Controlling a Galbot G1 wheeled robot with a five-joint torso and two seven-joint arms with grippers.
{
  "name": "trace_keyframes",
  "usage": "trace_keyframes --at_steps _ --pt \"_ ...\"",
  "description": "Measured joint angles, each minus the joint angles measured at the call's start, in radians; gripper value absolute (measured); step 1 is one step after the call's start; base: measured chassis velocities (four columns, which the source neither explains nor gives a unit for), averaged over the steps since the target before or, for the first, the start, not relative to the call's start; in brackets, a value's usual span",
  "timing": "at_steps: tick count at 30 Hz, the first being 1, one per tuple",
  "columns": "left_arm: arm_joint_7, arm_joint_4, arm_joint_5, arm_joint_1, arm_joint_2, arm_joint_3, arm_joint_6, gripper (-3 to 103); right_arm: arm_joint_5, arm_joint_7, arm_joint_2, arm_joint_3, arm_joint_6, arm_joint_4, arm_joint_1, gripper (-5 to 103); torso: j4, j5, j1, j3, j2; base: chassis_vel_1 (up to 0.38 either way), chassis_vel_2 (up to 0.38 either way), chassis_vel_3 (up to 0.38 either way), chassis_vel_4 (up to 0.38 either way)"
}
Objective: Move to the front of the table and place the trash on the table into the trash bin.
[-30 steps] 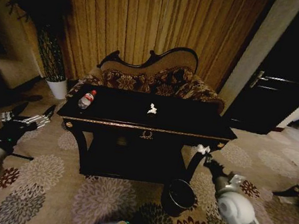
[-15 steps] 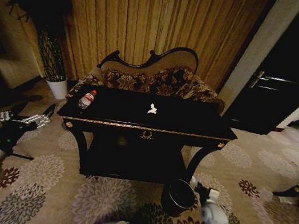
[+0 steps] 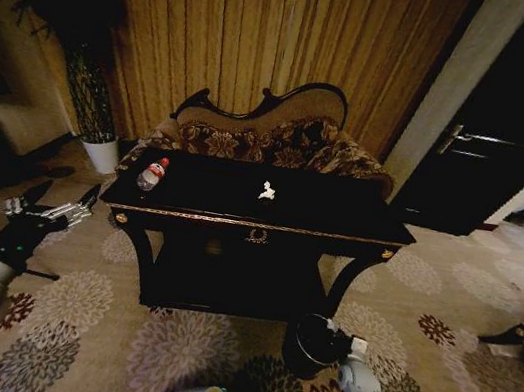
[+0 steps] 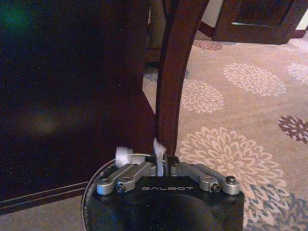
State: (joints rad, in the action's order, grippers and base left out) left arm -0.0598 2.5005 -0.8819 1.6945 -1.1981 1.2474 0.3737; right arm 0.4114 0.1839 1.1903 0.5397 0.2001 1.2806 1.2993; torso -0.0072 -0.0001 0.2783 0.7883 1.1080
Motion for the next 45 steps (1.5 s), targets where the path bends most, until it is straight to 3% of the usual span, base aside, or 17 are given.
trace_keyframes --at_steps 1,8,10,11,13,15,20,26,29,34,40,45 --pt "0.000 0.000 0.000 0.000 0.000 0.000 0.000 100 0.000 0.000 0.000 0.000 0.000 0.000 0.000 11 0.0000 0.0000 0.000 0.000 0.000 0.000 0.000 0.000 0.000" --pt "0.000 0.000 0.009 -0.003 -0.009 -0.014 -0.003 100 0.000 0.000 0.000 0.007 -0.006 0.010 0.004 37 0.0000 0.0001 0.000 0.000 0.000 0.000 0.000 0.000 0.000" --pt "0.000 0.000 0.015 -0.003 -0.012 -0.018 -0.005 100 0.002 0.000 0.000 0.008 -0.006 0.014 0.004 37 0.0000 0.0000 0.000 0.000 0.000 0.000 0.000 0.000 0.000" --pt "0.000 0.000 0.021 -0.003 -0.019 -0.026 -0.006 100 0.005 0.001 -0.001 0.010 -0.006 0.022 0.006 49 0.0001 0.0000 0.000 0.000 0.000 0.000 0.000 0.000 0.000" --pt "-0.001 0.000 0.024 -0.002 -0.025 -0.030 -0.006 100 0.022 0.001 -0.004 0.012 -0.006 0.036 0.011 60 0.0001 0.0000 0.000 0.000 0.000 0.000 0.000 0.000 0.000" --pt "-0.001 0.000 0.024 -0.002 -0.025 -0.031 -0.006 100 0.027 0.001 -0.004 0.013 -0.006 0.040 0.013 60 0.0001 0.0000 0.000 0.000 0.000 0.000 0.000 0.000 0.000" --pt "-0.001 0.000 0.024 -0.001 -0.024 -0.025 -0.007 100 0.035 -0.005 -0.003 0.014 -0.009 0.051 0.023 82 0.0000 0.0001 0.000 0.000 0.000 0.000 0.000 0.000 0.000" --pt "-0.002 0.000 0.024 0.000 -0.025 -0.024 -0.007 100 0.042 -0.007 -0.002 0.015 -0.010 0.060 0.024 99 0.0000 0.0001 0.000 0.000 0.000 0.000 0.000 0.000 0.000" --pt "-0.002 0.000 0.024 0.000 -0.026 -0.024 -0.007 100 0.067 -0.009 -0.003 0.019 -0.014 0.072 0.026 100 0.0001 0.0001 0.000 0.000 0.000 0.000 0.000 0.000 0.000" --pt "-0.001 0.000 0.022 0.000 -0.016 -0.025 -0.007 100 0.124 -0.047 -0.021 0.027 -0.109 0.104 0.048 100 -0.0001 0.0004 0.000 0.000 0.000 0.000 0.000 0.000 0.000" --pt "0.000 0.000 0.019 -0.014 -0.018 -0.031 -0.003 100 0.192 -0.064 -0.077 0.091 -0.184 0.316 0.091 100 0.0000 0.0000 0.000 0.000 0.000 0.000 0.000 0.000 0.000" --pt "0.000 0.000 0.020 -0.011 -0.024 -0.031 -0.002 100 0.220 -0.064 -0.119 0.126 -0.195 0.434 0.110 100 0.0003 0.0000 0.000 0.000 0.000 0.000 0.000 0.000 0.000"
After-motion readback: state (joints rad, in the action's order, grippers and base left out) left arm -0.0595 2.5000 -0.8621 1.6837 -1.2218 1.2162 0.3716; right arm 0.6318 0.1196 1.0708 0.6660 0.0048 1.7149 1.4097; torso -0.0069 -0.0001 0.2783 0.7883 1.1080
